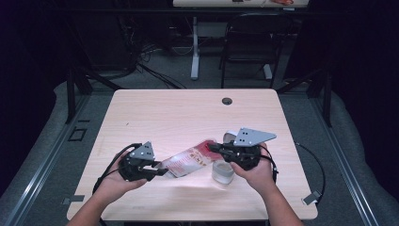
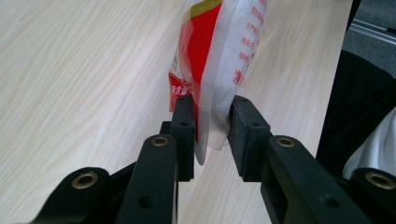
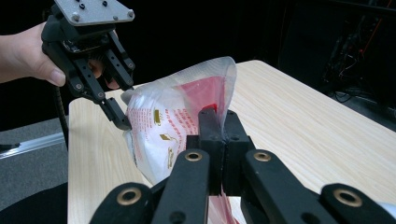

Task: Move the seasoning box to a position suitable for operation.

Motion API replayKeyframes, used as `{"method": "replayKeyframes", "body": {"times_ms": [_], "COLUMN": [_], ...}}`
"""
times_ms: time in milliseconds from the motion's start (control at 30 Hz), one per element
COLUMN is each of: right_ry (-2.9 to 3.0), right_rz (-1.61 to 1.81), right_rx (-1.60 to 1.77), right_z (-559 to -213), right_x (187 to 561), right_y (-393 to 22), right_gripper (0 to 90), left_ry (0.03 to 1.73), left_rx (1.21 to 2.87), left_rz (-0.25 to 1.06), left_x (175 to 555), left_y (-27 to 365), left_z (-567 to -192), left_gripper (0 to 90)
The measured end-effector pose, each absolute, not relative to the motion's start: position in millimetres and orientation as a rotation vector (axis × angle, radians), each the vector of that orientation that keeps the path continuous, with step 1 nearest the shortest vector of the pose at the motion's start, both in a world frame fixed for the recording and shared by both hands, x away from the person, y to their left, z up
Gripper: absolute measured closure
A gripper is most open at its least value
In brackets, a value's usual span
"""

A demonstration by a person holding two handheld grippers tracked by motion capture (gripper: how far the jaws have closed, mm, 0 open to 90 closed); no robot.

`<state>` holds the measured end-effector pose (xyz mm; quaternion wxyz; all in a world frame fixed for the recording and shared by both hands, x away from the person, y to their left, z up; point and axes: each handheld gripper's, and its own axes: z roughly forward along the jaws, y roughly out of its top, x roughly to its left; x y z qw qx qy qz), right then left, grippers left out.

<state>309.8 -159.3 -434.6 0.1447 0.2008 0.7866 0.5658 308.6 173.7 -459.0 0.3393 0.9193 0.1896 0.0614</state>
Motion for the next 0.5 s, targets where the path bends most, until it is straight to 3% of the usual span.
{"method": "replayKeyframes", "body": {"times_ms": [500], "right_ry": [2.227], "right_rz": [1.679], "right_rx": [0.585], "right_z": [-440.1], "right_x": [309.3], "right_y": [-164.9], "right_gripper": [89.9], "left_ry": [0.475], "left_rx": [2.444], "left_rz": [0.173], "left_x": [311.3], "left_y": [170.7], "left_z": [-446.0], "left_gripper": [73.4]}}
